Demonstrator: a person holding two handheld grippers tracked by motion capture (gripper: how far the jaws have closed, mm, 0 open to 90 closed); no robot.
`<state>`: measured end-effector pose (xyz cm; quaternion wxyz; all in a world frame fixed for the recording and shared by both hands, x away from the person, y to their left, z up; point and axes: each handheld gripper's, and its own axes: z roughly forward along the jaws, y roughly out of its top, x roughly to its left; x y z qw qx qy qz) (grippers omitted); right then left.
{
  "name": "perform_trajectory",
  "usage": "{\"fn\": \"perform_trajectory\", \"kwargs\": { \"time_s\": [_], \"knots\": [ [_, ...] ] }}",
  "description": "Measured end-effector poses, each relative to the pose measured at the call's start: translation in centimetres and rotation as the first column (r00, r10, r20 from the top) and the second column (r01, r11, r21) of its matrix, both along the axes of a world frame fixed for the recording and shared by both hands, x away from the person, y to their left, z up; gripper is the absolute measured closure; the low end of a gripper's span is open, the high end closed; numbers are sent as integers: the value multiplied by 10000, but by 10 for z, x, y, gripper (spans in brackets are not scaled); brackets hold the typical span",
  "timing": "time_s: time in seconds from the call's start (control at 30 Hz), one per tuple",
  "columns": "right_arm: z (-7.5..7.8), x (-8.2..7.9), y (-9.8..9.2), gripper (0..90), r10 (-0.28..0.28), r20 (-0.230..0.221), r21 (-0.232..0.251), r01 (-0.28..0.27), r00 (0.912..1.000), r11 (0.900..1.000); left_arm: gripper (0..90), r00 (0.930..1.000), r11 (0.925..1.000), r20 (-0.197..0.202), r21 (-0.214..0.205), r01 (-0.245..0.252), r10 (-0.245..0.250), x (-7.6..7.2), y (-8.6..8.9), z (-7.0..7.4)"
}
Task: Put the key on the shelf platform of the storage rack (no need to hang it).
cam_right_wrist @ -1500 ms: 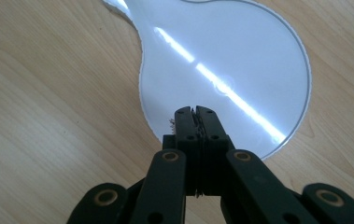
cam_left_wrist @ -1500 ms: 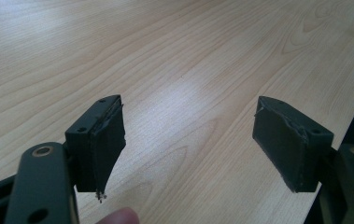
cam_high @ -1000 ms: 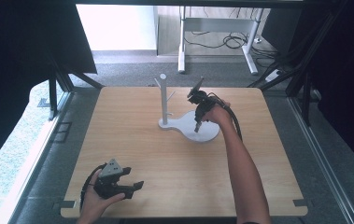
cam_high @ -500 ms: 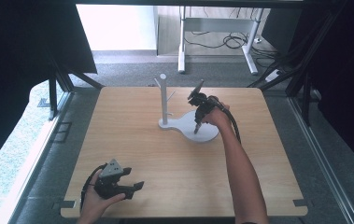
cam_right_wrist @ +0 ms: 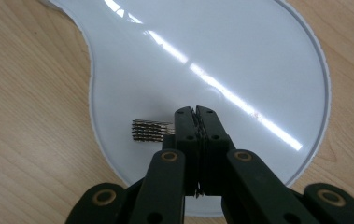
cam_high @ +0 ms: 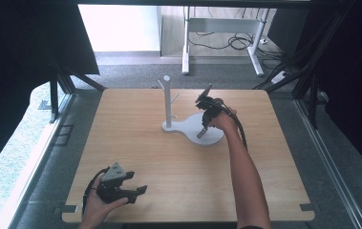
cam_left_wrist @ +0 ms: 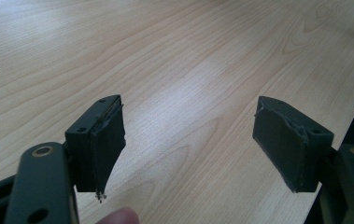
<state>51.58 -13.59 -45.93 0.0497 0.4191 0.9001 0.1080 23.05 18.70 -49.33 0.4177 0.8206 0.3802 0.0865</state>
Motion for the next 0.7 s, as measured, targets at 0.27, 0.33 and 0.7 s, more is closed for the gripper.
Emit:
{"fn": "perform_trajectory", "kwargs": {
  "time_s": [0.27,0.33,0.7],
  "knots": [
    [-7,2,-7,889,-156,-12,104,156,9999,9998,254,10000,10000,-7,12,-4,4,0,0,0],
    [-7,2,-7,888,-130,-22,78,130,9999,9999,254,10000,10000,-39,19,6,-6,0,-1,-1],
    [-18,1,-12,874,-235,-14,59,235,9997,9997,254,10000,10000,-53,60,11,-11,1,-2,-2]
  ]
}}
